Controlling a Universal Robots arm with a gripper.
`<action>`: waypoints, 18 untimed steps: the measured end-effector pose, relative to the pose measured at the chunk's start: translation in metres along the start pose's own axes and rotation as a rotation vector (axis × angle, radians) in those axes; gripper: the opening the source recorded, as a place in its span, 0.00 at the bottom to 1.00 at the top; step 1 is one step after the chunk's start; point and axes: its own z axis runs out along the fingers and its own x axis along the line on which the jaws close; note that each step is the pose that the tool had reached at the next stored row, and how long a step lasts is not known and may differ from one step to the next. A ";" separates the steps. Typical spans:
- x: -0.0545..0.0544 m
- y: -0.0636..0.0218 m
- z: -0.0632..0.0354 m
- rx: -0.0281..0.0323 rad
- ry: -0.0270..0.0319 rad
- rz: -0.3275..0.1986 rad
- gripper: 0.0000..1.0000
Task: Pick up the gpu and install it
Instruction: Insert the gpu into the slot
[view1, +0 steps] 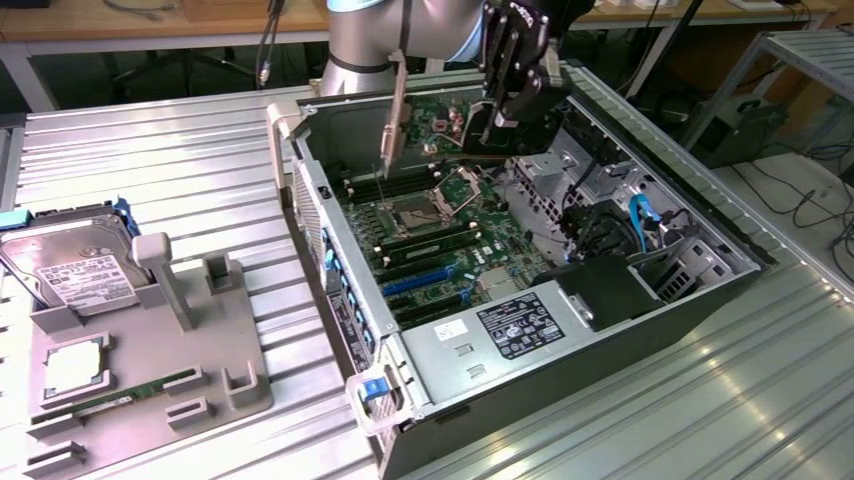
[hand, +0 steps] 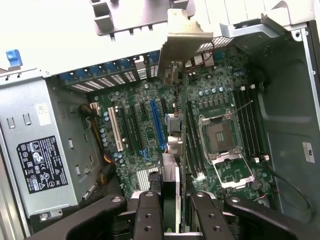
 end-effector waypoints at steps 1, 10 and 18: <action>0.000 0.0000 0.0000 -0.0002 0.0003 -0.009 0.27; 0.000 -0.0001 0.0001 -0.0016 0.0030 -0.090 0.27; 0.000 0.0000 0.0004 -0.0014 0.0062 -0.198 0.27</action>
